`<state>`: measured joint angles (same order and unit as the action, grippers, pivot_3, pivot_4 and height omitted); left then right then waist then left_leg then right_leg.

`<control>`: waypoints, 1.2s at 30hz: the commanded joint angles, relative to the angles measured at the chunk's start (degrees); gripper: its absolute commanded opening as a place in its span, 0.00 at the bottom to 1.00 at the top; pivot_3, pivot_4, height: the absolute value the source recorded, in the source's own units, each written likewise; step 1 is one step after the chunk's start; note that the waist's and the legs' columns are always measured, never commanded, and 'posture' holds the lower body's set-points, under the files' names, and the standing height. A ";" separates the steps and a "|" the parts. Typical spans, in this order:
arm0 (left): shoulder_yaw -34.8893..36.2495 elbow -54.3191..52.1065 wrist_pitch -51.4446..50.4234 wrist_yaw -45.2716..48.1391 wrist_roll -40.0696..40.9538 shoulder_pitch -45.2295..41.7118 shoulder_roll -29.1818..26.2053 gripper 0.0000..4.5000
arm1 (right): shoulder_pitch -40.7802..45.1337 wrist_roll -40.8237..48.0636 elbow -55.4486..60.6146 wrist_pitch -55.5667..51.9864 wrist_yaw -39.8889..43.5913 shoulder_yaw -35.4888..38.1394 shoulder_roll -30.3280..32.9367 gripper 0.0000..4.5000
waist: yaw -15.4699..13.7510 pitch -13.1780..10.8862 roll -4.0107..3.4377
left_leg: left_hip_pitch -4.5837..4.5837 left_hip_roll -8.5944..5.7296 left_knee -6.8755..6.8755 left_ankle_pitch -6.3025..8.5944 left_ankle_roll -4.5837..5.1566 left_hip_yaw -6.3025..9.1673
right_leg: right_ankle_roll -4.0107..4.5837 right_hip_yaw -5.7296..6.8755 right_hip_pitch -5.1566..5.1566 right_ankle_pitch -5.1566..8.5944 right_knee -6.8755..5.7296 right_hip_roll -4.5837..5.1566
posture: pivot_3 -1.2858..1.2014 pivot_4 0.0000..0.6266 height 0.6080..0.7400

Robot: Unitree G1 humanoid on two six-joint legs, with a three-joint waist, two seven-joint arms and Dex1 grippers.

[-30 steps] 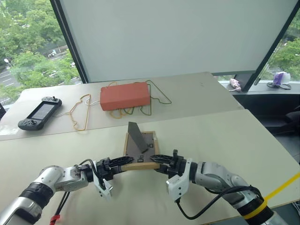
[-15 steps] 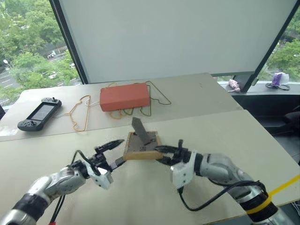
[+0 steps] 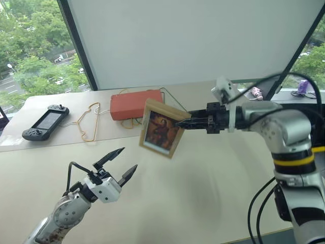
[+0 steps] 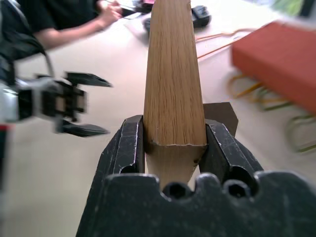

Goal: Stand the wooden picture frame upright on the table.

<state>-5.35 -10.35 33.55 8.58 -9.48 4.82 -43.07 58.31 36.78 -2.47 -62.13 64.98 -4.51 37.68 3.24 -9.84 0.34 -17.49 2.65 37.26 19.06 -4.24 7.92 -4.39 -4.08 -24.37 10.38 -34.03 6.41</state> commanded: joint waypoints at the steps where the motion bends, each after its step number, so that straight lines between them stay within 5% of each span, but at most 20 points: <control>1: 2.34 -2.15 0.15 1.57 -0.72 0.09 1.46 0.83 | 0.94 0.65 -3.90 -0.64 7.26 -4.12 1.33 0.30 | -0.03 0.00 0.00 | 0.01 0.00 0.00 0.04 0.08 0.00 | -0.01 0.01 0.00 0.00 -0.03 0.00 | 0.52 0.24 1.00; 10: 4.56 -3.13 0.45 4.32 -1.59 0.95 4.13 0.83 | -1.57 -4.83 -10.70 5.44 11.19 -10.05 -0.47 0.30 | 0.30 -0.01 -0.03 | -0.12 -0.03 0.20 0.15 0.28 -0.01 | -0.04 0.01 -0.24 -0.02 0.00 0.01 | 0.52 0.24 1.00; 19: 5.97 -3.51 0.67 7.03 -0.51 1.34 5.49 0.84 | -0.83 -4.09 -9.64 2.34 10.16 -6.61 0.89 0.98 | 0.47 -0.02 -0.04 | -0.12 -0.03 0.48 0.18 0.32 -0.01 | -0.05 0.01 -0.24 -0.02 -0.01 0.01 | 0.52 0.24 1.00; 28: 7.25 -7.87 -1.81 14.49 10.80 6.35 4.20 0.84 | -14.76 5.60 8.53 -9.37 3.57 8.69 10.14 0.99 | -0.87 -0.02 -0.04 | -0.46 -0.03 0.55 0.38 0.68 -0.01 | -0.06 0.06 -0.24 -0.02 0.02 0.02 | 0.52 0.24 1.00; 34: 12.91 -11.32 -14.34 14.35 18.14 11.82 5.99 0.84 | -40.59 -11.05 32.15 6.43 -17.17 7.16 9.71 0.99 | -1.16 0.00 0.02 | -0.61 0.00 0.56 0.44 0.79 -0.02 | -0.21 0.12 -0.25 0.12 0.02 0.01 | 0.52 0.24 1.00; 36: 14.41 -15.06 -25.93 9.32 22.24 13.01 9.70 0.84 | -49.99 -16.20 37.46 10.08 -27.76 6.81 3.12 0.99 | -0.93 -0.01 0.00 | -0.63 -0.05 0.62 0.39 0.66 -0.13 | -0.22 0.01 -0.32 0.13 0.00 0.05 | 0.52 0.24 1.00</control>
<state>7.49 -21.83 13.70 21.07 9.39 17.21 -34.69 10.11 24.01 30.00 -56.33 43.50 1.44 42.25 2.32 -9.85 0.34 -18.10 2.59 37.89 19.42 -3.62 7.77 -4.60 -4.09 -24.68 10.51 -34.03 6.46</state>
